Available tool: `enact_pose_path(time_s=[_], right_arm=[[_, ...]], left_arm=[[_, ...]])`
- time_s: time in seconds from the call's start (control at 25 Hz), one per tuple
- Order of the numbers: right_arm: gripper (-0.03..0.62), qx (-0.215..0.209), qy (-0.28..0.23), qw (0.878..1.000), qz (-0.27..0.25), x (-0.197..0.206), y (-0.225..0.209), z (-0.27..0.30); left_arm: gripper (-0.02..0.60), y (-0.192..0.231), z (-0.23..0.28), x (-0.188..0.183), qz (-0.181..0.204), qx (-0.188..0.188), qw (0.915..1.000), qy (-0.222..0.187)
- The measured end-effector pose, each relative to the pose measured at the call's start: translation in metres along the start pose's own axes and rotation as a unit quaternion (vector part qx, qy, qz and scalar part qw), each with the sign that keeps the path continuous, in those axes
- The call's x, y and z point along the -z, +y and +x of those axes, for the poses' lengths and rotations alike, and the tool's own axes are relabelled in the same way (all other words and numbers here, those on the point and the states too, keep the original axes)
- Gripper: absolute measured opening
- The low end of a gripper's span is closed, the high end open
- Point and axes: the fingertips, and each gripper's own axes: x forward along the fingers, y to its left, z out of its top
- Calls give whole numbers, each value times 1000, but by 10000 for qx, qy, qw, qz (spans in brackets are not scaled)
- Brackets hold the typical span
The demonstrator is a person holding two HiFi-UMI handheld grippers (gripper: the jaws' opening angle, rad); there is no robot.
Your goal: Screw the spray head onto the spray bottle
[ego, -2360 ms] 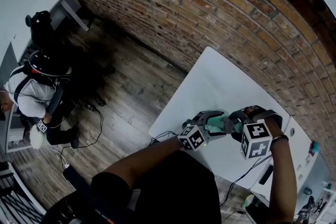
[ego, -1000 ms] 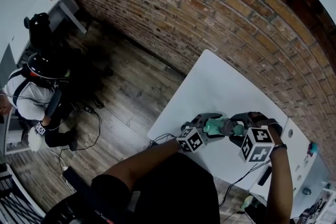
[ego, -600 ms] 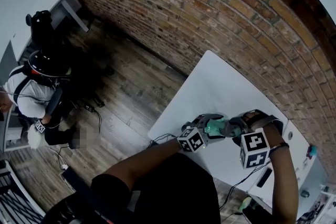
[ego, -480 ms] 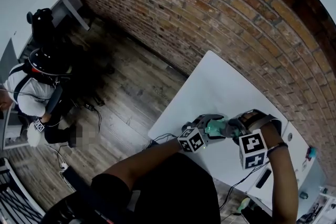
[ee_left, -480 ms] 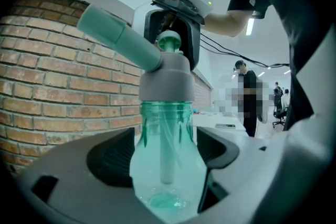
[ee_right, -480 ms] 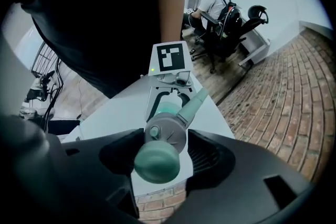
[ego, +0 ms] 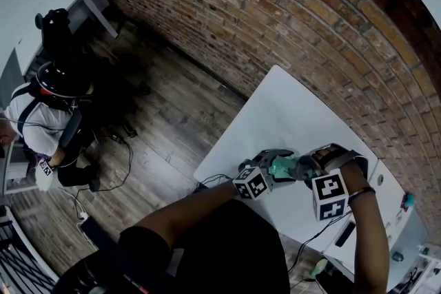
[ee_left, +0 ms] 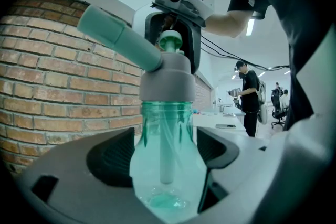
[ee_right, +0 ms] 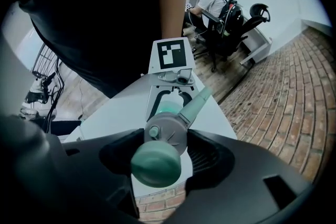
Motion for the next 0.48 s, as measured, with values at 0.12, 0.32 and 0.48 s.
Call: enact_pose_path(time_s=[0.12,0.32,0.48], right_arm=[[262,-108,-217,9985,482,-2,0,1],[262,-62,-414,9953,877,-3,-5,-2],[262,-62,-470,9910,1253,-1,-5,0]], left_arm=[[365,0,0,1,17,9,10000,8],[365,1,-1,-1,-17,-20,10000,-30],[365,1,-1,0,-11,-13,10000,-21]])
